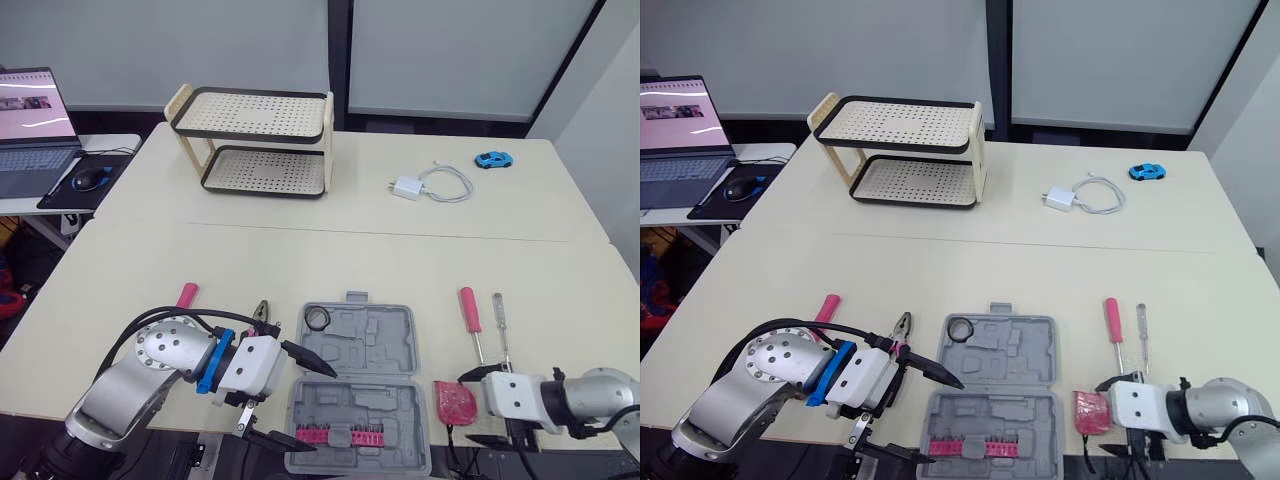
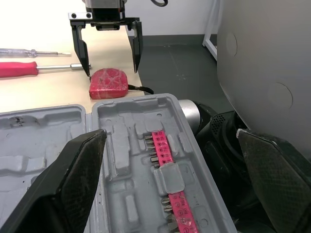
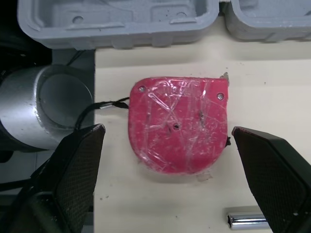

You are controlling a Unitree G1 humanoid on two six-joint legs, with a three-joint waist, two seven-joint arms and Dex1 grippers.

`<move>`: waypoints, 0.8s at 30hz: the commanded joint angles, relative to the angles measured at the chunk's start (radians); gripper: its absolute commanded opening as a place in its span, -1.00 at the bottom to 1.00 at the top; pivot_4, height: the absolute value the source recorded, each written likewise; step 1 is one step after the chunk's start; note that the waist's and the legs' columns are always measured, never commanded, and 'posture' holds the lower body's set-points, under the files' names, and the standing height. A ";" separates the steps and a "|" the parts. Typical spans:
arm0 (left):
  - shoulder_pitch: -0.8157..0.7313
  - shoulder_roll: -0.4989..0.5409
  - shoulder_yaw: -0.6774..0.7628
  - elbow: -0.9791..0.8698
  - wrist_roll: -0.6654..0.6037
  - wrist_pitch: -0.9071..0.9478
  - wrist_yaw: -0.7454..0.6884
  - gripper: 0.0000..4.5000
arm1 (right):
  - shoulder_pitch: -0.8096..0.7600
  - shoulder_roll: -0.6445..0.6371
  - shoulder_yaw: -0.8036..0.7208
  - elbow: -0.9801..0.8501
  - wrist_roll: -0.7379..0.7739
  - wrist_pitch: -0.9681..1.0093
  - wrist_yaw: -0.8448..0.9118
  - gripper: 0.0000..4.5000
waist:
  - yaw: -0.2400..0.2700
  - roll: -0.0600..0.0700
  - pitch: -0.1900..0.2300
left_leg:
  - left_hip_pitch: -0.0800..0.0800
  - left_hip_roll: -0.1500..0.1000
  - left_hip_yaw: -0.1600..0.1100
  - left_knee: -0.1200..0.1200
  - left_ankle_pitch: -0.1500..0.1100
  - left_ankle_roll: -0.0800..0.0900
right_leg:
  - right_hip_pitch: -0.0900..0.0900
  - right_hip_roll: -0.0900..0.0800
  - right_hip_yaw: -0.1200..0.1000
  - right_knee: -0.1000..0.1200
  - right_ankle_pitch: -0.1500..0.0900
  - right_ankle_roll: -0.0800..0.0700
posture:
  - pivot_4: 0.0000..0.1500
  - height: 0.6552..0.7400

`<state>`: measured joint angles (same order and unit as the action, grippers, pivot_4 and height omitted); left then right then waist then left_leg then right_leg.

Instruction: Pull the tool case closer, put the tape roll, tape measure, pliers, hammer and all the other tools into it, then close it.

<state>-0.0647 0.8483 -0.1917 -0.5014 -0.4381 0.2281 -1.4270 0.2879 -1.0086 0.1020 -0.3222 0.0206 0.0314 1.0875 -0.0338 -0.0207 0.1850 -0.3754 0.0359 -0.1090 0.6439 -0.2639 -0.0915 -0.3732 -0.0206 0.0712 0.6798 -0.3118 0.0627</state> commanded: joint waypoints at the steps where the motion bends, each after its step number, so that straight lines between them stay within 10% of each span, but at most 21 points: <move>1: -0.004 0.000 -0.011 -0.015 -0.006 -0.013 0.003 1.00 | -0.021 0.011 0.009 0.001 -0.008 0.003 -0.006 0.99 | 0.001 0.000 0.000 | 0.000 0.000 0.000 0.000 0.000 0.000 | 0.000 0.000 0.000 0.000 0.000 0.000 | 1.00 0.88; 15: 0.024 -0.001 -0.016 -0.010 0.011 -0.037 0.012 1.00 | -0.048 0.028 0.058 -0.007 -0.047 0.029 -0.022 0.99 | 0.001 0.000 0.000 | 0.000 0.000 0.000 0.000 0.000 0.000 | 0.000 0.000 0.000 0.000 0.000 0.000 | 1.00 0.88; 20: 0.028 -0.006 -0.017 -0.001 0.016 -0.045 0.019 1.00 | -0.059 0.038 0.065 -0.009 -0.048 0.042 -0.032 0.41 | 0.001 0.000 0.000 | 0.000 0.000 0.000 0.000 0.000 0.000 | 0.000 0.000 0.000 0.000 0.000 0.000 | 1.00 0.88; 24: 0.035 -0.004 -0.005 0.025 0.022 -0.063 0.023 1.00 | -0.060 0.021 0.038 -0.032 -0.030 0.059 -0.026 0.37 | 0.001 0.000 0.000 | 0.000 0.000 0.000 0.000 0.000 0.000 | 0.000 0.000 0.000 0.000 0.000 0.000 | 1.00 0.88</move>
<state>-0.0353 0.8456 -0.1931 -0.4769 -0.4183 0.1837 -1.4064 0.2276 -0.9732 0.1745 -0.3159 -0.0191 0.0823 1.0619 -0.0332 -0.0205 0.1850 -0.3751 0.0360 -0.1090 0.6439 -0.2639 -0.0915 -0.3732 -0.0206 0.0712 0.6799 -0.3118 0.0626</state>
